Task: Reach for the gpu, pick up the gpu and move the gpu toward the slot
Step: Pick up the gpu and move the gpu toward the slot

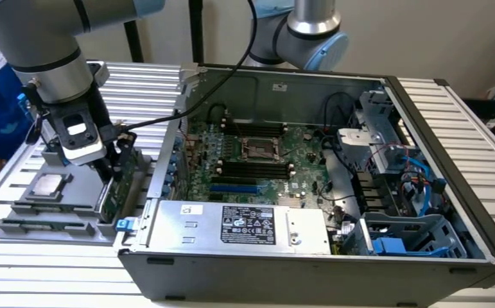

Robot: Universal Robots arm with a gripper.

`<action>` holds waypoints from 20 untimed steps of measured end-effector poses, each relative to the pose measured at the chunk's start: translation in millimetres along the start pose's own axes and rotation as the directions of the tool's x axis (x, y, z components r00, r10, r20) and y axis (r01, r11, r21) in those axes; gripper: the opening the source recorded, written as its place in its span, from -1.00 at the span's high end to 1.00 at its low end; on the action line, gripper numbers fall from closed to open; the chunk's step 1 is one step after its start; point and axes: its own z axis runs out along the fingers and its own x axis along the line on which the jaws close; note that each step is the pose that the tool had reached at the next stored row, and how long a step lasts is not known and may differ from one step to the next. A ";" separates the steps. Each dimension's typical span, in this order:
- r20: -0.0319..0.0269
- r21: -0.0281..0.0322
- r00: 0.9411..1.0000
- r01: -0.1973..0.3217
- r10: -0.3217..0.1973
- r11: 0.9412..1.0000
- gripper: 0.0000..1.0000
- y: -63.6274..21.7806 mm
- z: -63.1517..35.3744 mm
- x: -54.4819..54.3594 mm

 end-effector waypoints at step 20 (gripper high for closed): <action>-0.018 -0.003 1.000 0.000 0.000 1.000 0.48 -1.0 -34.5 -5.7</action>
